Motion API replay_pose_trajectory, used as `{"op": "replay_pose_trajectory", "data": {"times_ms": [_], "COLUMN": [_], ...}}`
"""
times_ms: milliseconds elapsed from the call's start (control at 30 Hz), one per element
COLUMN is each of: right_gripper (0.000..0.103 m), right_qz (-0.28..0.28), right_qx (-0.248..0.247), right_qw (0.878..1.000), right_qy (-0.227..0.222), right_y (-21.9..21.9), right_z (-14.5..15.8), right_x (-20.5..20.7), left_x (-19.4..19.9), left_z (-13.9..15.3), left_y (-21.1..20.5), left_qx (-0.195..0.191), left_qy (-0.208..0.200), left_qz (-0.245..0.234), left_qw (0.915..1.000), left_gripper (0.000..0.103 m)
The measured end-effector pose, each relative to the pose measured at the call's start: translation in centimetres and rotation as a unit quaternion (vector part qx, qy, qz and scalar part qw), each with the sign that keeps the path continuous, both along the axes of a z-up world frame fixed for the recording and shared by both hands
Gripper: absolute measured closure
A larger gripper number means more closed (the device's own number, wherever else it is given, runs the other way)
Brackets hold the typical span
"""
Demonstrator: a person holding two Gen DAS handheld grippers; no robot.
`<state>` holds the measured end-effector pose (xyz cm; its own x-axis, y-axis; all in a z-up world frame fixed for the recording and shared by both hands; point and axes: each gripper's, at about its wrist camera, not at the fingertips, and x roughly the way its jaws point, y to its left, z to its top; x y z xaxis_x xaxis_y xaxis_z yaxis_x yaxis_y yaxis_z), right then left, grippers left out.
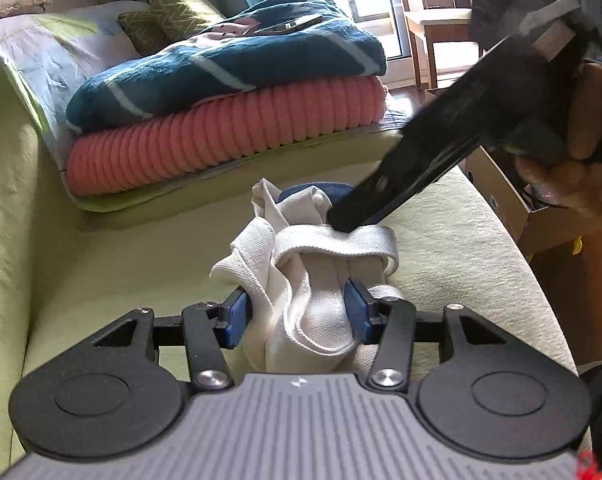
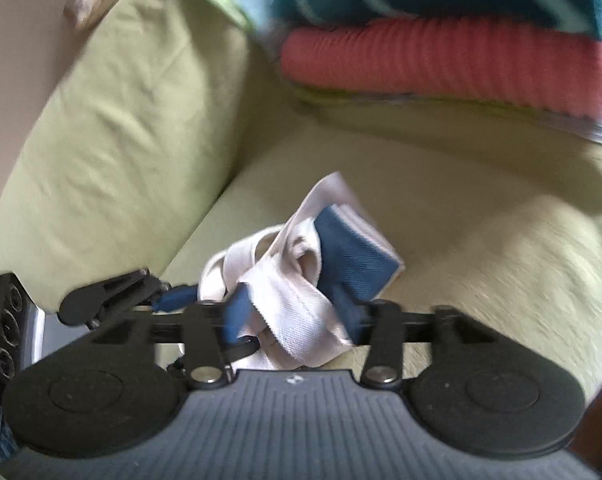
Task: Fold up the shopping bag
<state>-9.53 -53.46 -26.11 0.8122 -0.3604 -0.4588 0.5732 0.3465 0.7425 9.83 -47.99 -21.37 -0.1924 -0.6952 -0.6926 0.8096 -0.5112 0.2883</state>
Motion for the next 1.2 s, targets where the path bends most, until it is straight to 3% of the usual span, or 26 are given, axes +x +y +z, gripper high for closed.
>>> {"op": "replay_pose_trajectory", "data": {"times_ms": [267,333,367,467,500,600,833,1033,1200], "right_gripper": [0.031,0.023,0.014,0.014,0.021,0.029,0.037,0.038,0.038], "right_qz": [-0.061,-0.080,-0.085,-0.074,-0.071,-0.060,-0.034,-0.019,-0.029], "right_qx": [0.109,0.115,0.115,0.094,0.087,0.067,0.018,0.065,0.076], "right_qw": [0.990,0.986,0.986,0.991,0.993,0.996,0.997,0.995,0.993], "right_qy": [-0.070,-0.085,-0.086,-0.052,-0.041,-0.007,0.073,0.071,0.087], "right_y": [-0.1,-0.1,-0.1,0.0,0.0,0.1,0.3,-0.3,0.9], "right_z": [-3.5,-3.6,-3.6,-2.7,-2.4,-1.6,0.4,0.0,-0.3], "right_x": [-0.3,0.6,1.0,1.7,1.9,2.7,4.4,1.4,-3.3], "left_x": [0.4,0.5,0.6,0.8,0.7,0.5,-3.3,-6.8,-11.3], "left_z": [0.0,0.0,0.0,-0.1,-0.1,-0.1,0.5,0.2,-0.1], "left_y": [-0.3,-0.4,-0.4,-0.5,-0.4,-0.2,1.5,2.4,3.0], "left_qx": [0.003,0.005,0.006,0.008,0.007,0.001,-0.014,-0.009,0.005], "left_qy": [0.012,0.016,0.019,0.029,0.029,0.029,-0.035,-0.065,-0.065], "left_qz": [0.003,0.004,0.005,0.009,0.010,0.018,-0.007,-0.034,-0.065], "left_qw": [0.9999,0.9998,0.9998,0.9995,0.9995,0.9994,0.9993,0.9973,0.9958], "left_gripper": [0.049,0.049,0.049,0.049,0.049,0.049,0.050,0.050,0.050]}}
